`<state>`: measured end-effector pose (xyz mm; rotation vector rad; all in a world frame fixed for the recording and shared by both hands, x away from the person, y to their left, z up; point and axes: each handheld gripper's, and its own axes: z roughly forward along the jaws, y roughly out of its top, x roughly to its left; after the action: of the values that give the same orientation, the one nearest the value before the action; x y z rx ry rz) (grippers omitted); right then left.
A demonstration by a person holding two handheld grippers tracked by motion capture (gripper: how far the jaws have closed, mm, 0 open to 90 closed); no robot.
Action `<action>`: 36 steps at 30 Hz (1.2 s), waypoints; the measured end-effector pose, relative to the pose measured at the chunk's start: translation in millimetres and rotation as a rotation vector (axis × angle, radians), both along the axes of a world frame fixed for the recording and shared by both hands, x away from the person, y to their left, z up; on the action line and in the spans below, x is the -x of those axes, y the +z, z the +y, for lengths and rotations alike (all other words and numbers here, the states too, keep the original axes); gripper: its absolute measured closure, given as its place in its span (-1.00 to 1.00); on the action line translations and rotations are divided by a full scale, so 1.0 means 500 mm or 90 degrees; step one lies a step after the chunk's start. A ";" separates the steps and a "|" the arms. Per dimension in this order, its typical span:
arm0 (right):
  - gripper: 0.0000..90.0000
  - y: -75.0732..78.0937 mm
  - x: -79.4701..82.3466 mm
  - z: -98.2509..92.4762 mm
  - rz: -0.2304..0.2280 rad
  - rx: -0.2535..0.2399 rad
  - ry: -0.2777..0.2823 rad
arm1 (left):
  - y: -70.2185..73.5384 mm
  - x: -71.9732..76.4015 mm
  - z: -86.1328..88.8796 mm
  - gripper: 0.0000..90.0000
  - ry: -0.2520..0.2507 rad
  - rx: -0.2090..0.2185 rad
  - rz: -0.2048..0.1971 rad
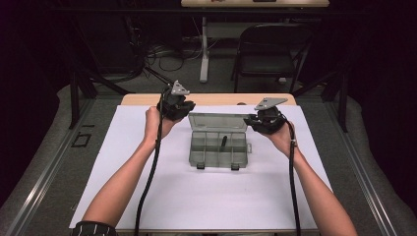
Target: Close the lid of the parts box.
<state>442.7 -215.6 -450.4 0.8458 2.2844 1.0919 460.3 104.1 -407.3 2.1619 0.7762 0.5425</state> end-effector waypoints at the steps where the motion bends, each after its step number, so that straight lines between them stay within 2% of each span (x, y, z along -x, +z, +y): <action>1: 0.64 0.002 0.003 -0.001 0.000 -0.002 0.001 | -0.002 0.002 -0.001 0.88 -0.001 0.000 0.001; 4: 0.60 0.005 0.009 -0.002 0.002 -0.002 0.006 | -0.005 0.010 0.000 0.89 -0.010 -0.006 0.009; 7: 0.47 0.008 0.017 -0.004 0.011 -0.002 0.012 | -0.015 0.017 -0.003 0.89 -0.022 -0.017 0.016; 9: 0.27 0.011 0.024 -0.008 0.030 -0.007 0.022 | -0.022 0.024 -0.005 0.90 -0.028 -0.024 0.020; 11: 0.04 0.013 0.035 -0.014 0.063 -0.020 0.042 | -0.032 0.033 -0.004 0.92 -0.037 -0.028 0.024; 14: -0.04 0.016 0.056 -0.024 0.088 -0.043 0.080 | -0.051 0.052 -0.002 0.96 -0.049 -0.032 0.033; 15: -0.01 0.018 0.064 -0.027 0.094 -0.052 0.092 | -0.060 0.059 -0.001 0.97 -0.051 -0.030 0.035; 17: 0.31 0.018 0.082 -0.031 0.097 -0.077 0.117 | -0.077 0.073 0.001 0.99 -0.059 -0.028 0.040; 18: 0.50 0.017 0.088 -0.032 0.096 -0.078 0.119 | -0.085 0.080 0.001 0.99 -0.063 -0.029 0.041; 20: 0.80 0.007 0.102 -0.030 0.081 -0.086 0.112 | -0.103 0.094 0.002 0.99 -0.070 -0.028 0.045; 22: 0.98 -0.013 0.111 -0.019 0.073 -0.066 0.087 | -0.121 0.106 0.003 0.99 -0.076 -0.033 0.049; 25: 1.00 -0.050 0.115 -0.002 0.084 -0.020 0.067 | -0.148 0.121 0.004 0.99 -0.078 -0.035 0.055; 31: 1.00 -0.110 0.117 0.019 0.120 0.036 0.060 | -0.193 0.131 0.012 0.99 -0.078 -0.053 0.079; 34: 1.00 -0.119 0.118 0.019 0.124 0.029 0.056 | -0.207 0.132 0.017 0.99 -0.076 -0.056 0.094; 36: 1.00 -0.124 0.119 0.017 0.127 0.028 0.054 | -0.210 0.135 0.021 1.00 -0.072 -0.044 0.092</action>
<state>383.1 -206.8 -512.2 0.8830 2.5195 1.0287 392.7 114.8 -512.5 2.3133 0.7145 0.3635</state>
